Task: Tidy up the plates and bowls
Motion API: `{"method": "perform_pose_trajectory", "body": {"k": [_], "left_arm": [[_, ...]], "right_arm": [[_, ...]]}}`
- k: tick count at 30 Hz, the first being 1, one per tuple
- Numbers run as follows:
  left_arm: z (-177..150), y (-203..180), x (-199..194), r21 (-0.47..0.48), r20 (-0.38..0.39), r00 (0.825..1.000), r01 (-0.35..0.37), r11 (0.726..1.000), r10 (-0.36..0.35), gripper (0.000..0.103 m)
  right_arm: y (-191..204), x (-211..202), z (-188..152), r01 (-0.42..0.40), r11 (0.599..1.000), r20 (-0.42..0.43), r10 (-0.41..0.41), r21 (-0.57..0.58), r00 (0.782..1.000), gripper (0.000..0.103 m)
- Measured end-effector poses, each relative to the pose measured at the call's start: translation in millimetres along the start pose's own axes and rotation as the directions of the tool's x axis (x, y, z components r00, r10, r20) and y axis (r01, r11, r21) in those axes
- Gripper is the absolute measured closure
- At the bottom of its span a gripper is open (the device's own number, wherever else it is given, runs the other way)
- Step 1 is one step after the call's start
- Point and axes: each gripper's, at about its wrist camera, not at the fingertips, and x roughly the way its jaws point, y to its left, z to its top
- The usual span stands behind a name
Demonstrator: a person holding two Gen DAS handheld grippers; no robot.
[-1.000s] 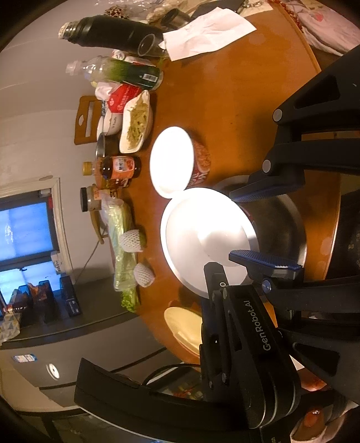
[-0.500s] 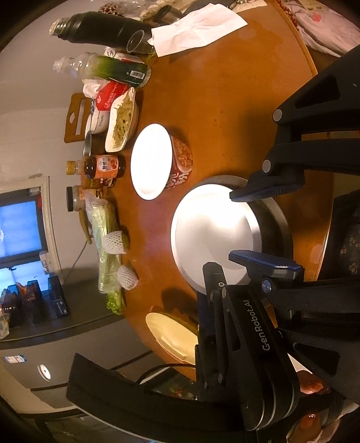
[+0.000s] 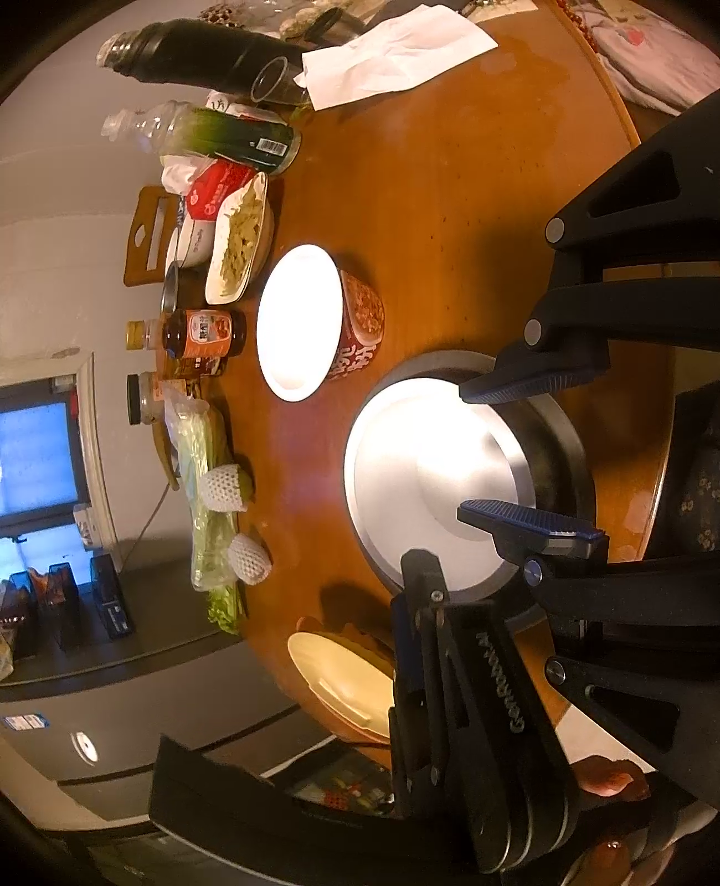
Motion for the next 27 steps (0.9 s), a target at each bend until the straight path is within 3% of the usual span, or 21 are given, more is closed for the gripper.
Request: {"method": "perform_pose_trajectory", "body": {"k": [4,27], "left_arm": [[2,-1,-10,0.002,0.025,1.0,0.001,1.0,-0.001,0.065],[42,-25,-10,0.042,0.073,0.997,0.02,0.999,-0.023,0.06]], "right_arm": [[-6,-3,3,0.0,1.0,0.013,-0.001,0.024,1.0,0.066],[-55,-13,37,0.055,0.99,0.097,-0.067,0.127,0.993,0.064]]}}
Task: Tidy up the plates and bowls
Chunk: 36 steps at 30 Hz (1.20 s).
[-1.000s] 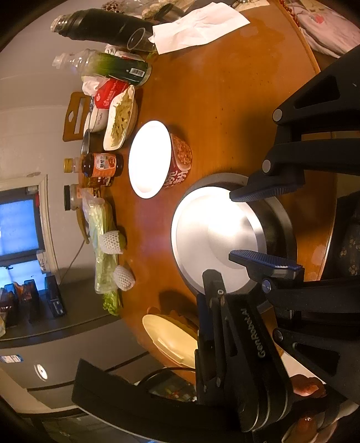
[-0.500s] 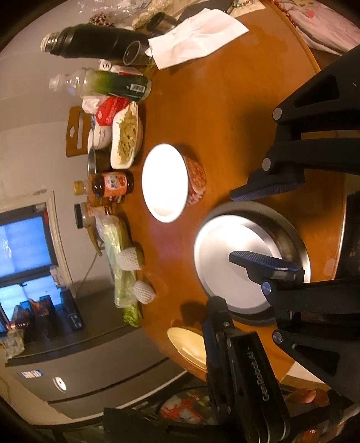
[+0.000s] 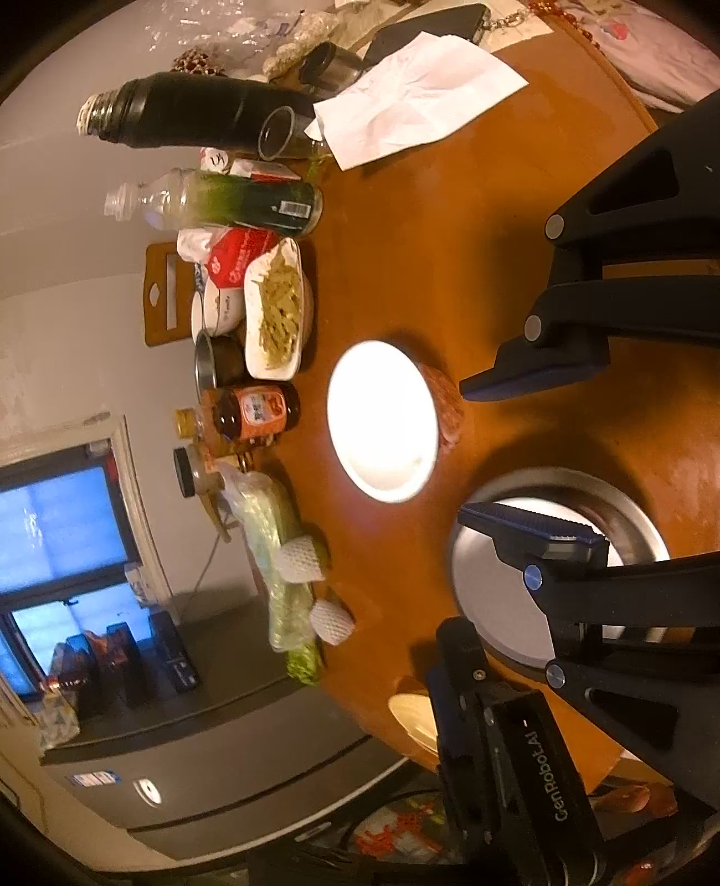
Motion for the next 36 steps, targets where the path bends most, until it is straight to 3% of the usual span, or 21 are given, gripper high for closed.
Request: {"method": "perform_pose_trajectory", "body": {"k": [25,36], "left_arm": [[53,-9,58,0.016,-0.032,0.999,0.013,1.0,-0.012,0.055],[65,-11,90,-0.015,-0.079,0.994,0.068,0.998,-0.069,0.055]], "right_arm": [[-35,52,35,0.051,0.998,-0.035,-0.049,0.047,0.998,0.063],[-39,76,39,0.052,0.998,-0.072,-0.049,0.047,0.996,0.063]]}}
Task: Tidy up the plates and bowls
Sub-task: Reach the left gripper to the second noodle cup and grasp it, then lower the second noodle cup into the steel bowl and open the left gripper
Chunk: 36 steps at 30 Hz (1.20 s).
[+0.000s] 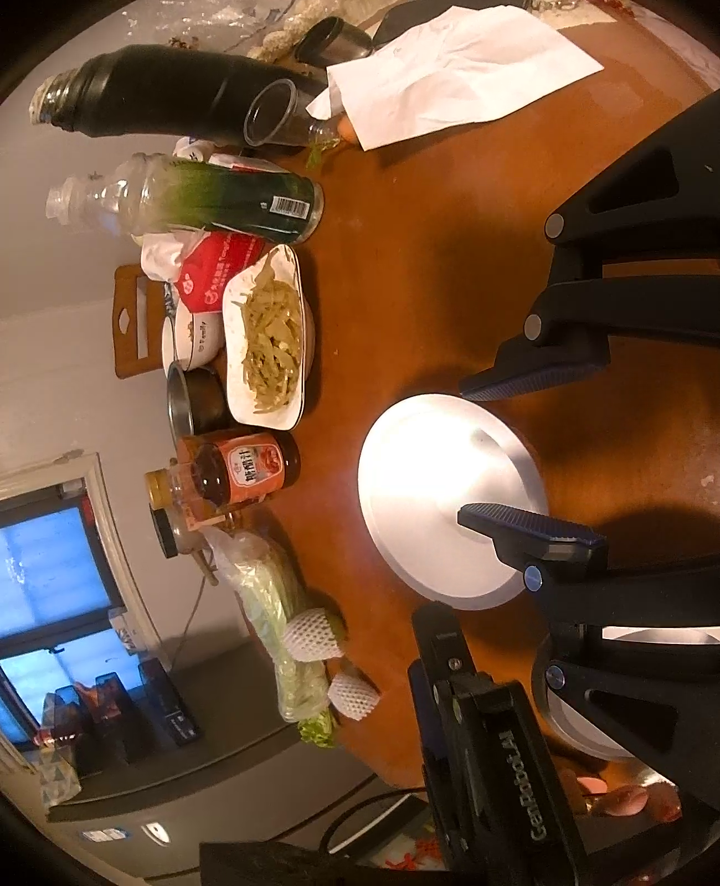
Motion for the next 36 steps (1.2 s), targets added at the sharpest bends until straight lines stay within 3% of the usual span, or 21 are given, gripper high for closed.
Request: {"method": "perform_pose_trajectory", "body": {"k": [6,10,13,17,36], "left_arm": [[2,-3,14,0.011,-0.013,1.0,-0.022,1.0,0.022,0.055],[1,-3,26,-0.002,-0.058,0.997,0.045,0.999,-0.045,0.055],[1,-3,33,-0.007,-0.077,0.996,0.053,0.999,-0.053,0.055],[0,-2,35,-0.016,-0.093,0.992,0.086,0.996,-0.087,0.067],[-5,6,-17,-0.001,0.013,0.999,0.036,0.999,-0.036,0.068]], "right_arm": [[2,7,1,0.001,1.0,-0.01,-0.001,-0.013,1.0,0.063],[3,10,1,0.003,1.0,-0.008,-0.003,-0.022,1.0,0.063],[5,12,-1,0.012,0.999,-0.012,-0.012,-0.038,1.0,0.063],[5,13,-1,-0.004,0.999,-0.016,0.003,-0.038,1.0,0.067],[39,-16,5,-0.012,0.994,0.047,0.017,-0.106,0.999,0.067]]}}
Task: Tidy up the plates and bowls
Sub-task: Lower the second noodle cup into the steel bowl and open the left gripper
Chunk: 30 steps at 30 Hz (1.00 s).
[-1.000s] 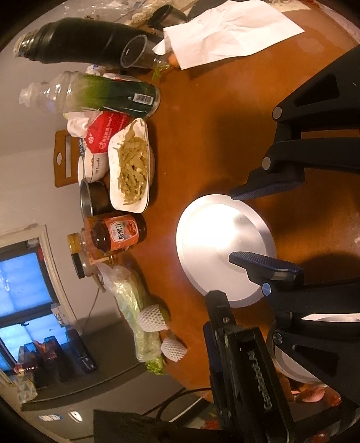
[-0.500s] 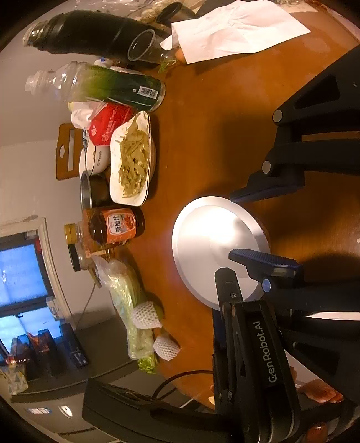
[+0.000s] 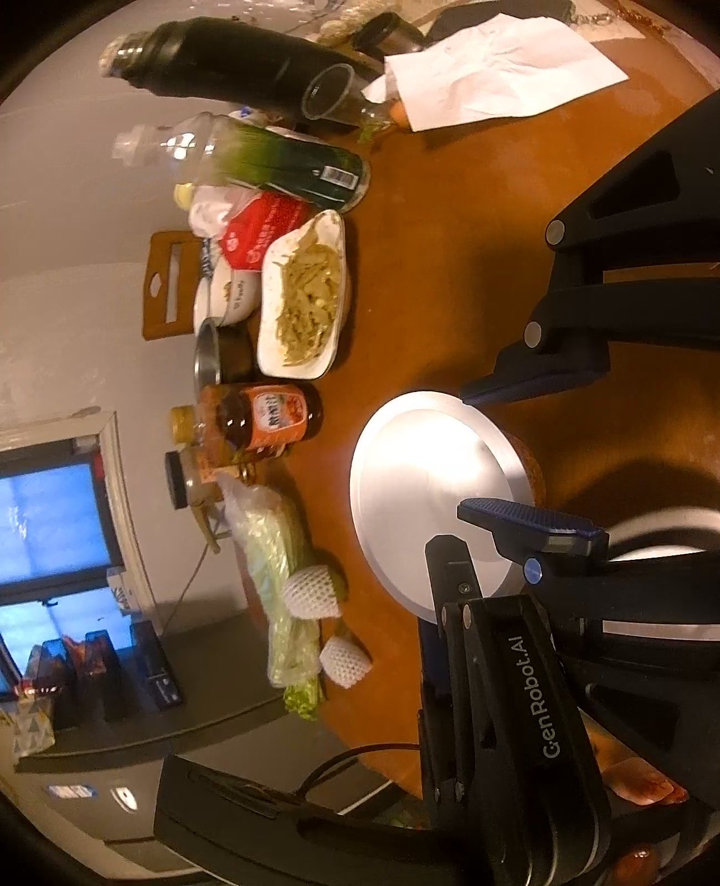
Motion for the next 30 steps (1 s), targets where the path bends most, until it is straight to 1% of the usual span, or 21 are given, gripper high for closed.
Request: {"method": "perform_pose_trajectory", "body": {"k": [6,11,21,30], "left_arm": [[-5,4,-33,-0.001,0.049,0.999,-0.008,1.0,0.008,0.068],[-12,6,-54,0.0,0.075,0.997,-0.017,1.0,0.017,0.068],[-26,8,-86,0.002,0.114,0.993,-0.029,1.0,0.028,0.068],[-40,5,-109,0.004,0.142,0.989,-0.037,0.999,0.037,0.068]], "right_arm": [[14,-19,2,-0.013,1.0,0.03,0.014,-0.021,0.999,0.067],[28,-36,1,-0.02,0.999,0.053,0.022,-0.038,0.998,0.067],[49,-66,-4,-0.025,0.997,0.091,0.031,-0.067,0.995,0.067],[61,-89,-13,-0.03,0.996,0.118,0.041,-0.087,0.992,0.067]]}}
